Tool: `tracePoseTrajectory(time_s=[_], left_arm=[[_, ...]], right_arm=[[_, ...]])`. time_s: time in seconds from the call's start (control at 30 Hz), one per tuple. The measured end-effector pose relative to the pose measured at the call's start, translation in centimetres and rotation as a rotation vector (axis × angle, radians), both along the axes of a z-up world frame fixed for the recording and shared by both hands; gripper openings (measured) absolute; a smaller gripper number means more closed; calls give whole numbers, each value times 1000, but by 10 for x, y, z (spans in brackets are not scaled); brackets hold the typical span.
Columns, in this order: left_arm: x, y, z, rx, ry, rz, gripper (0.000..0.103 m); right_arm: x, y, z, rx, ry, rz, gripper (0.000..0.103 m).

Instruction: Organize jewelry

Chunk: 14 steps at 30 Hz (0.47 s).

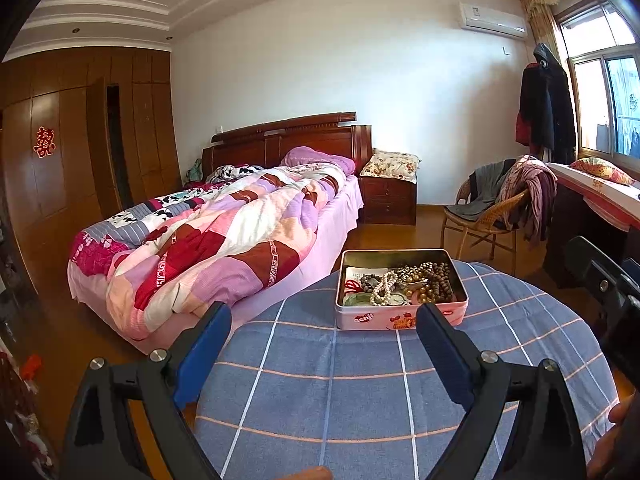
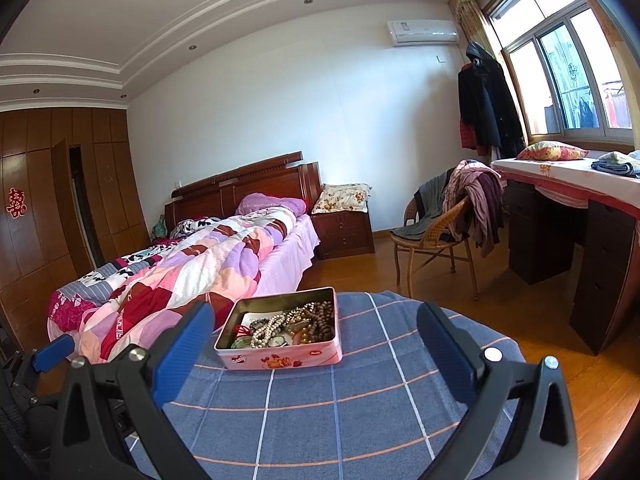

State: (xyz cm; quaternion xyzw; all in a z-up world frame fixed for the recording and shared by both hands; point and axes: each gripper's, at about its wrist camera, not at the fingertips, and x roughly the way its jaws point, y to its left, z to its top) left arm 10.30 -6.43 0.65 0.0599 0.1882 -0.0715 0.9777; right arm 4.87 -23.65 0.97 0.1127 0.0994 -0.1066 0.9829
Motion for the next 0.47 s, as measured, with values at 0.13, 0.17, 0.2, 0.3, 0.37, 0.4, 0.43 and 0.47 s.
tracePoseTrajectory(time_s=[0.13, 0.17, 0.2, 0.3, 0.37, 0.4, 0.43, 0.47], left_arm=[[2, -1, 3, -3, -2, 29, 93], [3, 1, 3, -16, 5, 22, 93], [4, 1, 3, -24, 13, 9, 93], [8, -2, 0, -17, 41, 5, 93], [11, -3, -2, -13, 58, 2, 93], [11, -4, -4, -8, 62, 3, 93], [11, -5, -5, 1, 64, 5, 93], [13, -6, -5, 9, 68, 10, 93]], right_arm=[[1, -2, 2, 5, 7, -5, 103], [2, -3, 2, 9, 10, -6, 103], [2, -4, 3, 14, 12, -8, 103], [1, -6, 2, 20, 15, -13, 103], [3, -8, 2, 25, 20, -15, 103], [2, -8, 1, 26, 21, -16, 103], [3, -9, 1, 25, 24, -21, 103], [3, -9, -1, 24, 30, -26, 103]])
